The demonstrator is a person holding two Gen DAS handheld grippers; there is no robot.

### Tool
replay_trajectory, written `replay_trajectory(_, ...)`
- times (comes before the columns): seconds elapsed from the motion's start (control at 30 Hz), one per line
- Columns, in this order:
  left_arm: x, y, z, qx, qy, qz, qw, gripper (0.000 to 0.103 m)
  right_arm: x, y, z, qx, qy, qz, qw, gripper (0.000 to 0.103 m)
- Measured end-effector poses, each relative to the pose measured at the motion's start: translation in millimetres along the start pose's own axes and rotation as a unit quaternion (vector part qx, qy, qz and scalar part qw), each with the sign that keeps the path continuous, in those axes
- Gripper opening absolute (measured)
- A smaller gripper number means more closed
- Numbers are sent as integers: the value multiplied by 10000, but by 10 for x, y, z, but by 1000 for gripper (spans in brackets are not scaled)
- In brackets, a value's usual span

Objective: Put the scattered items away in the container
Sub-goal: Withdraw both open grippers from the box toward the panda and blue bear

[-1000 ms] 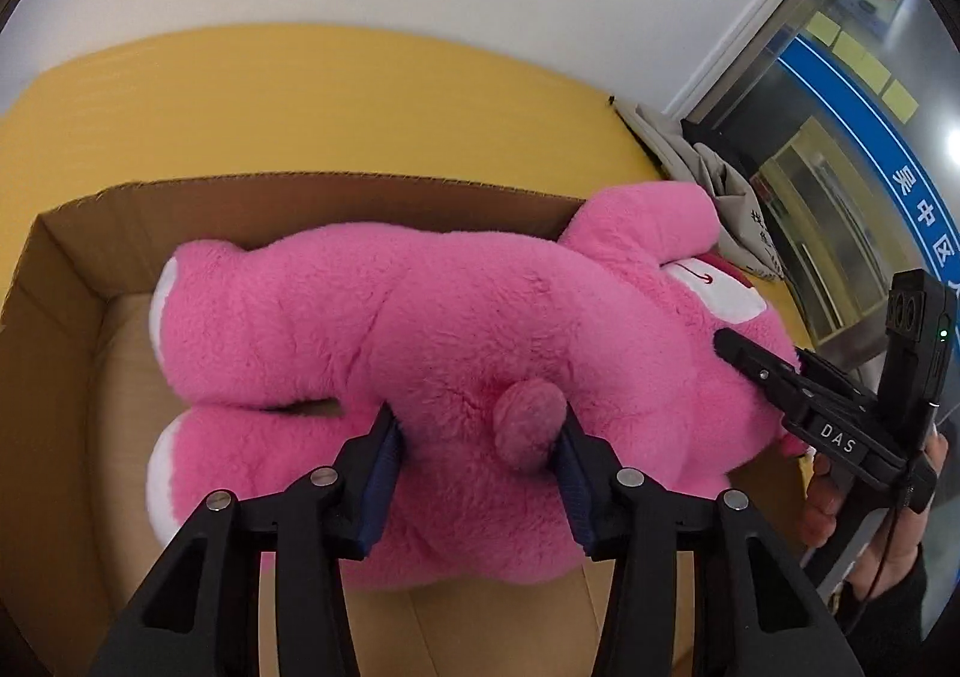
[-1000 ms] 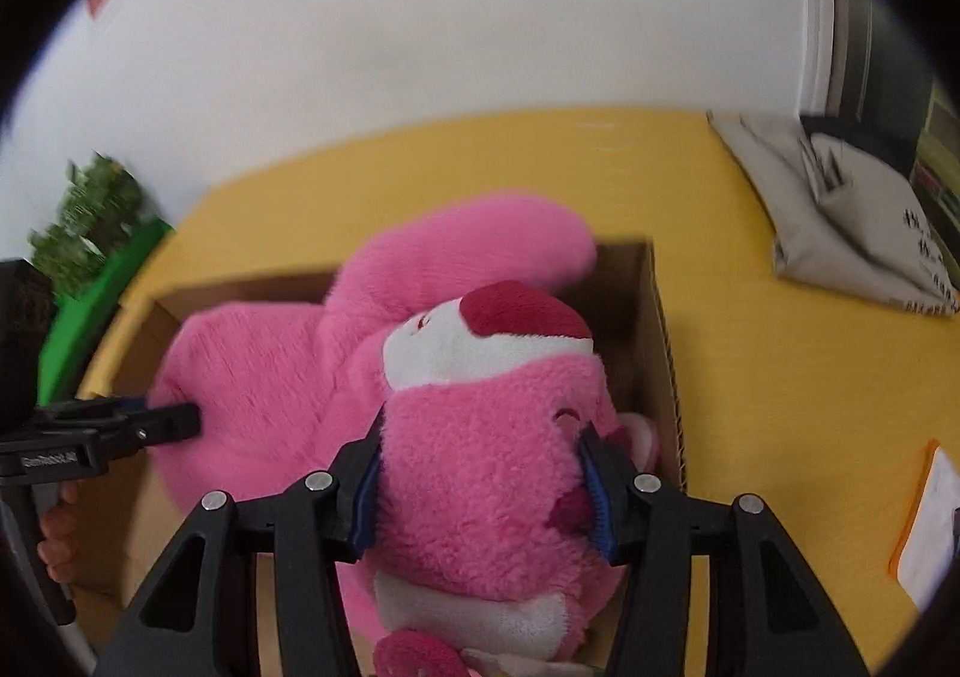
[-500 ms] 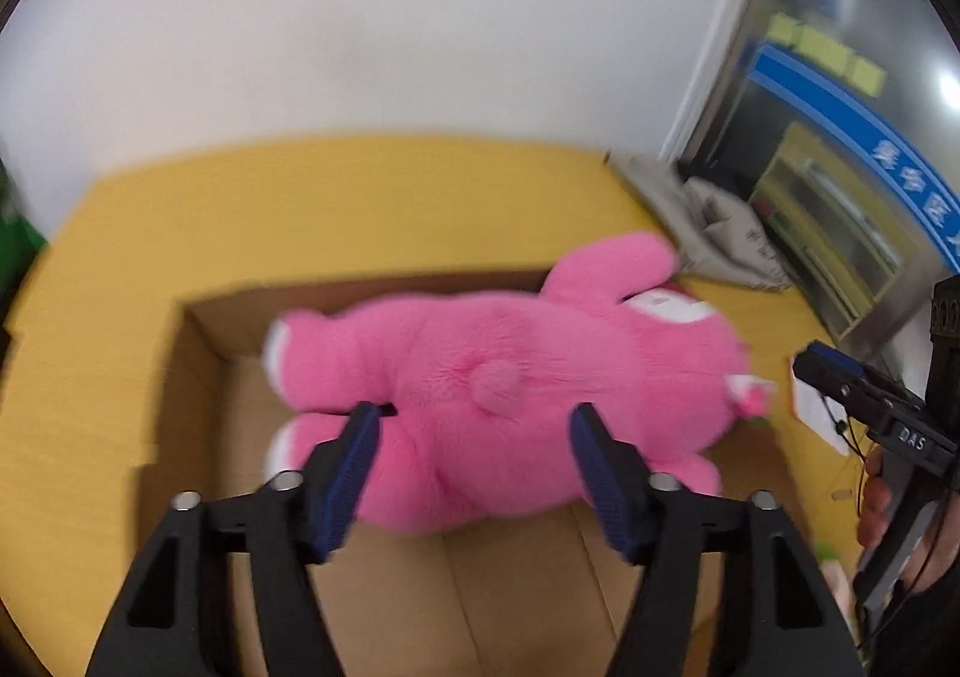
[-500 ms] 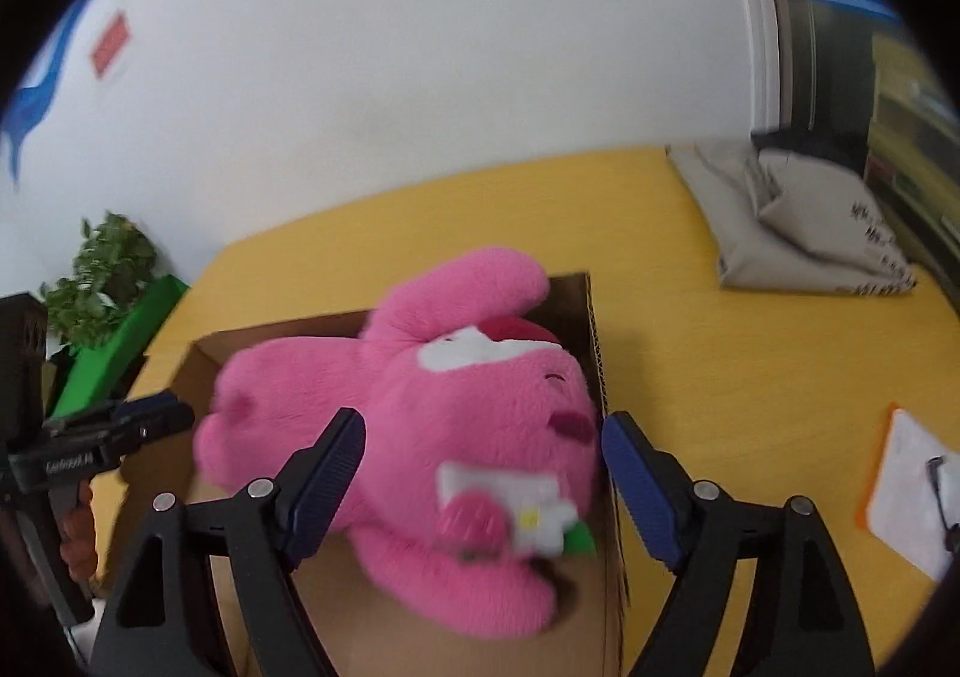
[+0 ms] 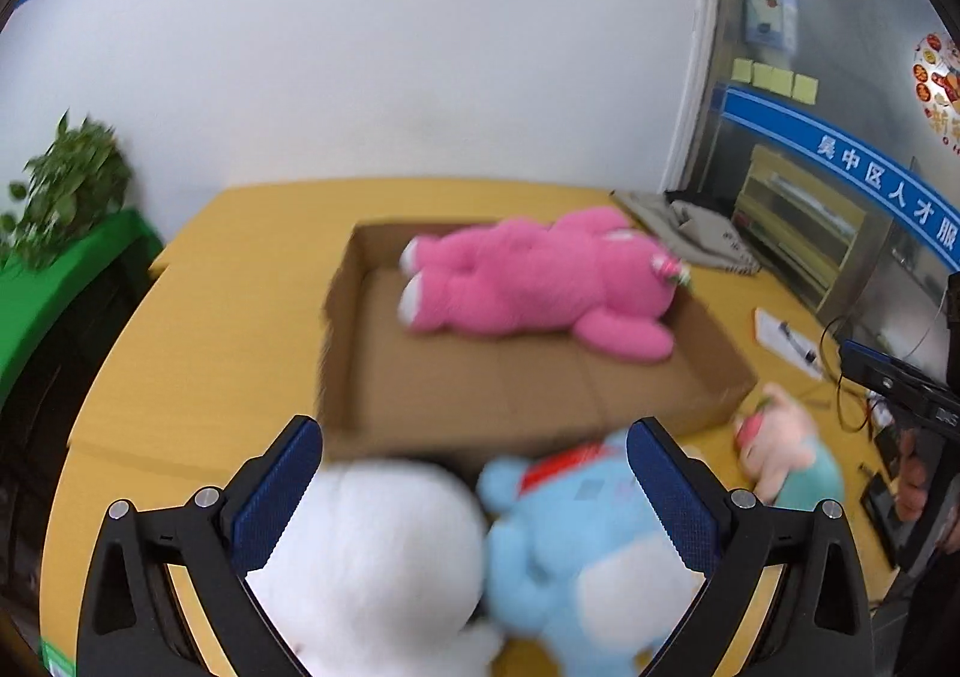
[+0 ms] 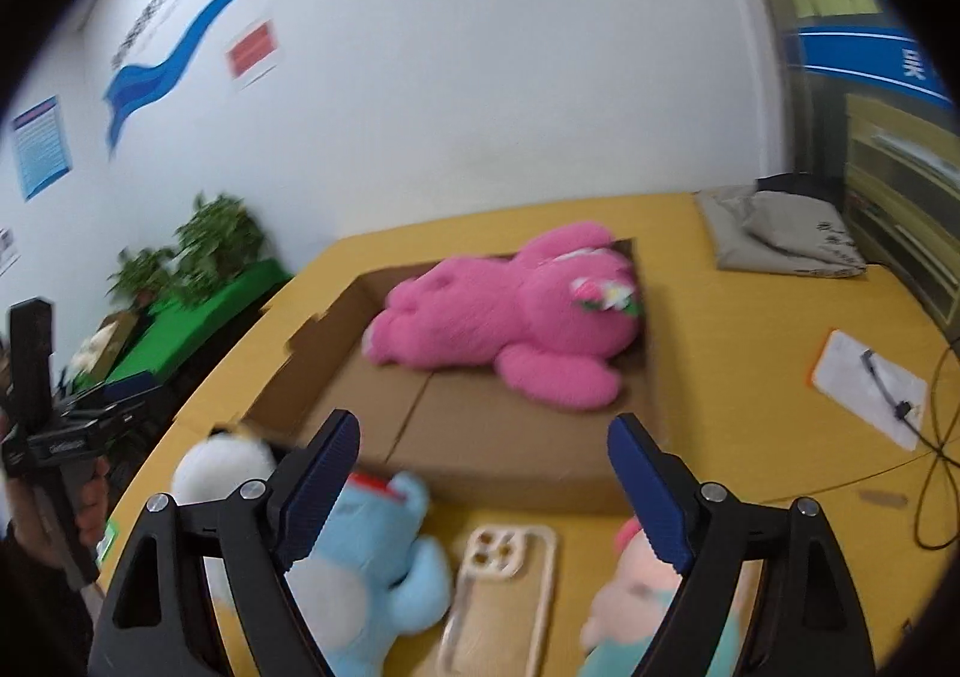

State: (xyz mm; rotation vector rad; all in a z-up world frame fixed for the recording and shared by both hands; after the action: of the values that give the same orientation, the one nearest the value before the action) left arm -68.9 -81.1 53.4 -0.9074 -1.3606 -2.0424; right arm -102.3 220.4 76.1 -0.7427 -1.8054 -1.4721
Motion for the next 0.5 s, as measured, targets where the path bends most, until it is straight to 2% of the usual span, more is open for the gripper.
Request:
replay_trajectory(0.13,-309,34,-355,48,468,-257,9986,103,-301,-80,-388,464,270,-364,9979,85)
replay_trajectory(0.23,-493,36,-503,-2,679,-377,9970,103,-520,-211,-666,640,388,-682,9949,85)
replay_trajectory(0.37,-590,35,-431,-206,615,-403,9971,103,-759,-399,-858,613,455,-971,9923,85)
replay_trajectory(0.5,-642,-73,-137,-737,583,-448,9946,103,-899,-509,-816,535,157,-1207,9911,85)
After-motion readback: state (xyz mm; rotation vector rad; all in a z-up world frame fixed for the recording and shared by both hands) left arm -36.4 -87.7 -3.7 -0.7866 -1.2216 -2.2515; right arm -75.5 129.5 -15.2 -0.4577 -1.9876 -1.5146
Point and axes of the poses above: each gripper's, at about its wrist camera, not at the fingertips, and y roughly against the way its jaws point, z to its right, x to its top, the point moved 4 cm from there along -y, roughly the way its jaws point, and after that the axes turned 12 degrees about -x, right-handed, at the moved point
